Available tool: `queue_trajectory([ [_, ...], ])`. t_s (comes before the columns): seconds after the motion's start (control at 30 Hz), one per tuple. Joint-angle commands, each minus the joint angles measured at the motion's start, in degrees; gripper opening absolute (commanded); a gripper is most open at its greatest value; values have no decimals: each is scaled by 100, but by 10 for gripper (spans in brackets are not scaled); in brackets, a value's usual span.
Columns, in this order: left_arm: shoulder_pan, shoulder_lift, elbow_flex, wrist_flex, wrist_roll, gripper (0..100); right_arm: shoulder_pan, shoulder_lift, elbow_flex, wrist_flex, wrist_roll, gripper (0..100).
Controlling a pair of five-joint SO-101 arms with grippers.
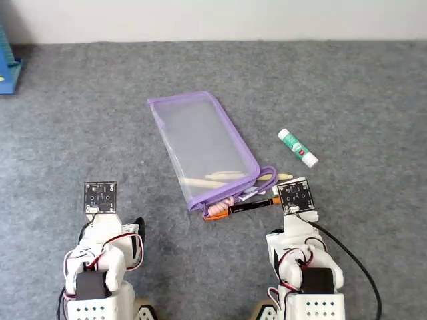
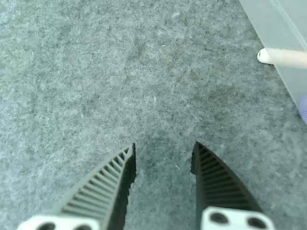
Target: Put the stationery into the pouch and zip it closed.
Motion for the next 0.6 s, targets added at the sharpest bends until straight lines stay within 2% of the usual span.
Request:
queue_trajectory([
  [0.0,-26,-70,-110,-88,-35,190,-31,-48,97,40,-35,9],
  [0.57,-26,-70,-110,-88,-35,190,-92,-48,97,31,-9,9],
])
